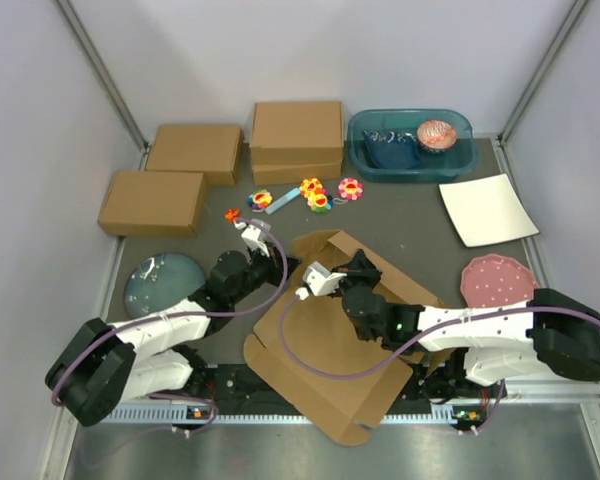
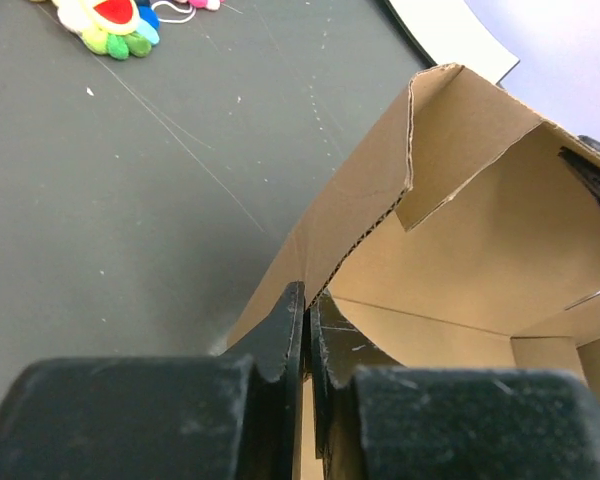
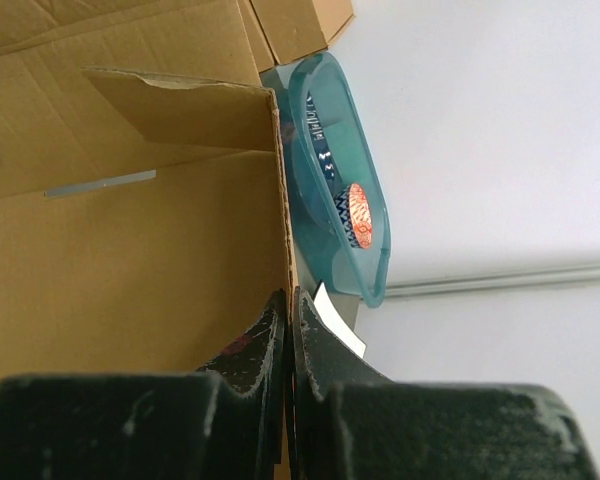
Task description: Fold the paper box
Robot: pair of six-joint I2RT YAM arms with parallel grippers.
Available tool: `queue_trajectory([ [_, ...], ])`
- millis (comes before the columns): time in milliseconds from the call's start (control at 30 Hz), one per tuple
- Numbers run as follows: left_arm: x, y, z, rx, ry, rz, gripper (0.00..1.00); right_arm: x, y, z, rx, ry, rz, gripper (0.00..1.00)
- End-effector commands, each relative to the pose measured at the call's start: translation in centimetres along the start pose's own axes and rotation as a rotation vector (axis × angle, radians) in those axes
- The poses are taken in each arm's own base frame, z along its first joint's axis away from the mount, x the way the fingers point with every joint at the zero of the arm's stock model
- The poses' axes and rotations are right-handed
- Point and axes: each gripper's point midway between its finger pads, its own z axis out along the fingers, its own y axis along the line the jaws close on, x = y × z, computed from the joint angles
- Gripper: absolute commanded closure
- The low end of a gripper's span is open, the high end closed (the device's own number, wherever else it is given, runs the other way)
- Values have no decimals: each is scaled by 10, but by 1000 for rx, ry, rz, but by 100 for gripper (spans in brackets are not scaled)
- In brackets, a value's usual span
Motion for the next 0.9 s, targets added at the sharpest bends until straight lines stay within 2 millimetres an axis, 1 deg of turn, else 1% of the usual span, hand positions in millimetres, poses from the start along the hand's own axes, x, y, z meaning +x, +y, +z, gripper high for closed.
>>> queue_trajectory([
  [0, -13, -32, -3, 112, -53, -121, 97, -4, 10, 2, -25, -2, 35, 100],
  [33, -4, -30, -4, 104, -44, -151, 97, -4, 10, 1, -27, -2, 33, 100],
  [100, 3, -33, -6, 112, -41, -169, 97, -2, 11, 0, -27, 1, 28, 100],
  [167, 9, -32, -7, 102, -49, -183, 98, -3, 12, -1, -27, -1, 26, 100],
  [233, 13, -37, -9, 117, -56, -200, 98, -3, 13, -2, -31, -4, 20, 100],
  [267, 16, -36, -9, 113, -60, -204, 98, -4, 13, -3, -30, -6, 19, 100],
  [300, 19, -42, -9, 131, -61, -205, 98, -3, 13, -3, -30, -5, 16, 100],
  [333, 25, -40, -9, 122, -54, -209, 98, -4, 13, -3, -31, -7, 8, 100],
  [367, 23, -46, -9, 139, -72, -208, 98, -4, 13, -4, -30, -6, 1, 100],
  [400, 25, -47, -9, 141, -74, -204, 98, -5, 13, -5, -32, -9, -20, 100],
  [433, 34, -44, -8, 134, -55, -205, 98, -6, 14, -6, -30, -11, -35, 100],
  [467, 29, -44, -7, 129, -86, -211, 98, -8, 14, -6, -24, -17, -43, 100],
  [500, 31, -44, -6, 134, -87, -216, 98, -7, 14, -7, -13, -10, -64, 100],
  [533, 39, -41, -5, 127, -71, -225, 98, -6, 17, -7, -12, -7, -118, 100],
  [567, 41, -41, -5, 133, -71, -233, 98, -7, 16, -7, -2, -6, -129, 100],
  [600, 38, -45, -4, 155, -83, -241, 98, -6, 15, -8, 14, 0, -133, 100],
  [633, 43, -44, -3, 152, -70, -251, 97, -7, 16, -8, 15, 0, -156, 100],
  [733, 49, -44, -1, 153, -60, -243, 96, -6, 14, -9, 23, 8, -159, 100],
  [867, 60, -57, -1, 205, -12, -194, 92, -2, 16, -8, 28, 27, -166, 100],
])
